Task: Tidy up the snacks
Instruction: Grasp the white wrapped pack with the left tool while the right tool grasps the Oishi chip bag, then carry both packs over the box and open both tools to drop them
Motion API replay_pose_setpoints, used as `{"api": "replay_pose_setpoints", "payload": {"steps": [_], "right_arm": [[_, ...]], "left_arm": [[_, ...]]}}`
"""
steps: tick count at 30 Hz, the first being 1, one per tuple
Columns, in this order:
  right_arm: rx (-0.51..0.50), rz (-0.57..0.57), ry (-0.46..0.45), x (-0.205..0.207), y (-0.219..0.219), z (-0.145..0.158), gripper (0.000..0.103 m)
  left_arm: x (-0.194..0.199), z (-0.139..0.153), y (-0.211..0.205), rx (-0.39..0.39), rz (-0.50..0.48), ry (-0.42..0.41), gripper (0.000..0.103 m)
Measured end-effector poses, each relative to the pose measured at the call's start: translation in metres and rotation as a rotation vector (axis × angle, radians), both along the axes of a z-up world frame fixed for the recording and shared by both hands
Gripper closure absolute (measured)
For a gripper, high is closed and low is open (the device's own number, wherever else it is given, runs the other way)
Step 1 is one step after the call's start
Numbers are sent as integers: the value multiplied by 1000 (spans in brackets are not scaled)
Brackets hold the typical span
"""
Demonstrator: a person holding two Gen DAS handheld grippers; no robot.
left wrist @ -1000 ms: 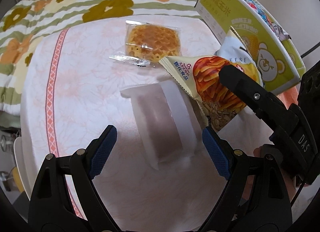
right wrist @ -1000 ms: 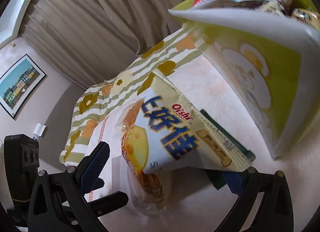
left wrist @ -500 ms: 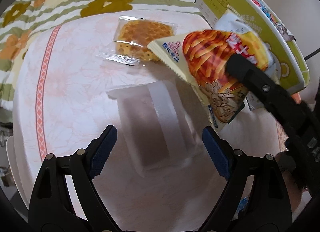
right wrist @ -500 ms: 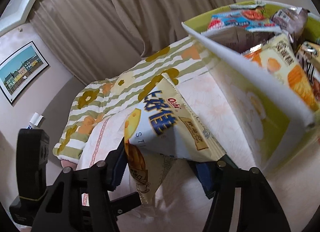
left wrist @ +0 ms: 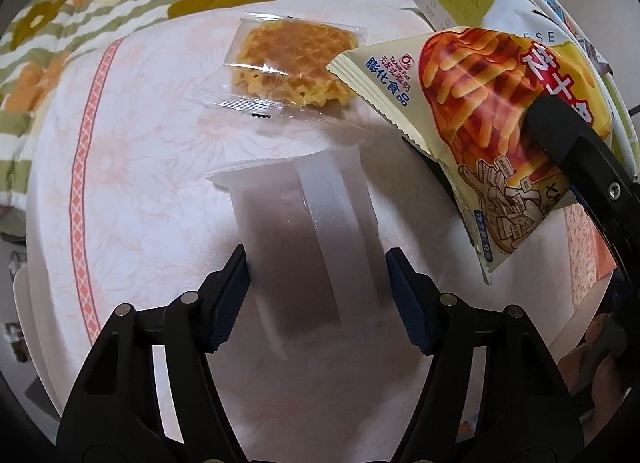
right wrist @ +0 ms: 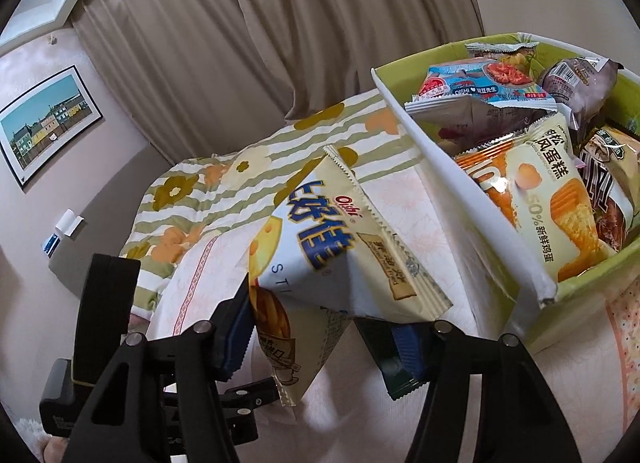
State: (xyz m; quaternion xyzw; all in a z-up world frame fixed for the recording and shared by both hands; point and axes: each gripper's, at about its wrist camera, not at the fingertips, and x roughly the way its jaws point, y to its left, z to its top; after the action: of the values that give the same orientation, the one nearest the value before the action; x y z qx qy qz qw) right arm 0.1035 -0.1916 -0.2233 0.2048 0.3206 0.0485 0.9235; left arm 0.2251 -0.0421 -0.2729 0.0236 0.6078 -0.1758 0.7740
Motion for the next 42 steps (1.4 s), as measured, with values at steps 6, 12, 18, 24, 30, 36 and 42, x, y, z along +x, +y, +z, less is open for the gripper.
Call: {"api": "replay_pose_setpoints", "payload": {"steps": [6, 12, 18, 24, 30, 36, 42], "right_arm": [[-6, -6, -6, -2, -2, 6, 46], [-2, -19, -23, -4, -2, 15, 46], [0, -42, -68, -11, -3, 41, 46], [17, -89, -115, -24, -16, 82, 46], [27, -133, -146, -36, -55, 117, 46], [-14, -116, -161, -43, -112, 142, 46], [-58, -58, -135, -39, -178, 153, 46]], "left_arm": [[-3, 2, 13, -37, 5, 4, 41], [-6, 21, 28, -85, 11, -30, 41], [-6, 61, 35, -125, -6, -95, 41], [0, 114, 28, -170, -62, -171, 41], [5, 163, -3, -207, -114, -245, 41], [3, 191, -58, -230, -122, -298, 41], [4, 194, -127, -258, -83, -293, 41]]}}
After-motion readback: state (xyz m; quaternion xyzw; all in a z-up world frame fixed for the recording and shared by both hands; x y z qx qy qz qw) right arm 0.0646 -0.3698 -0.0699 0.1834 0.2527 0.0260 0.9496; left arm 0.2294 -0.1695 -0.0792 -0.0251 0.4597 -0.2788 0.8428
